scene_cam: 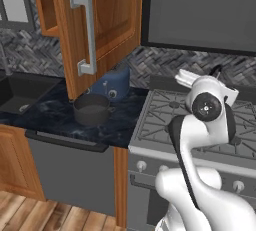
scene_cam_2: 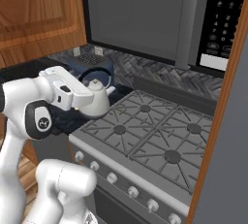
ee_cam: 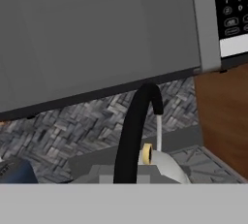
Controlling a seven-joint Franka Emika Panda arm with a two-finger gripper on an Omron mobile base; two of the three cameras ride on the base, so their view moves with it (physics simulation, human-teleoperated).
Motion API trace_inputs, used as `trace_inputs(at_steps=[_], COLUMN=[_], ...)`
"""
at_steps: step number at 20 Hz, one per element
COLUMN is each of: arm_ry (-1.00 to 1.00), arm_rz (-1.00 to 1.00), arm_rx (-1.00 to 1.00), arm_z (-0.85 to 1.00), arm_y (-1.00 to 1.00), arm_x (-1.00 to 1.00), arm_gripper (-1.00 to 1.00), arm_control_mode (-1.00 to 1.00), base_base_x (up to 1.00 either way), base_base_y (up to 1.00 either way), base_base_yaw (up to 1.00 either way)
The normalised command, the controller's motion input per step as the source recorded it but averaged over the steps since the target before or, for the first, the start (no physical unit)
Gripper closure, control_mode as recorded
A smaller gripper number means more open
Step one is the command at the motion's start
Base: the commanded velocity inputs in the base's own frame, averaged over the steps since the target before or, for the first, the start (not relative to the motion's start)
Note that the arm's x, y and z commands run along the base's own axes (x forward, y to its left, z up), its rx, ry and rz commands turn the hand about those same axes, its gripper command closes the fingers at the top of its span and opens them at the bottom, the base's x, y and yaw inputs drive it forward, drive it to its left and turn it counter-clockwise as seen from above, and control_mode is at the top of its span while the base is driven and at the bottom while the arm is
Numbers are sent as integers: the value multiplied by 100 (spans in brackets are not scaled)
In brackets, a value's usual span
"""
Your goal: Pick the kettle from the cabinet and place it on a stove burner. Then pick the pot from the counter and place it on another stove burner. Finally, turn both burners on.
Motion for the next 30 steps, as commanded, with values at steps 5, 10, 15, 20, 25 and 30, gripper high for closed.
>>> trace_inputs(at_steps=[5, 10, 15, 20, 25, 30], arm_ry=[0, 0, 0, 0, 0, 0], arm_rz=[0, -2, -4, -6, -6, -5], arm_rx=[-2, -2, -5, -6, -5, -2], arm_z=[-22, -22, -22, -21, -18, -18], arm_y=[0, -1, -5, -6, -8, -10], arm_x=[37, 41, 34, 35, 37, 39], arm_gripper=[100, 100, 100, 100, 100, 100], arm_control_mode=[-100, -100, -100, -100, -100, -100], base_base_x=[0, 0, 0, 0, 0, 0], base_base_y=[0, 0, 0, 0, 0, 0], base_base_yaw=[0, 0, 0, 0, 0, 0])
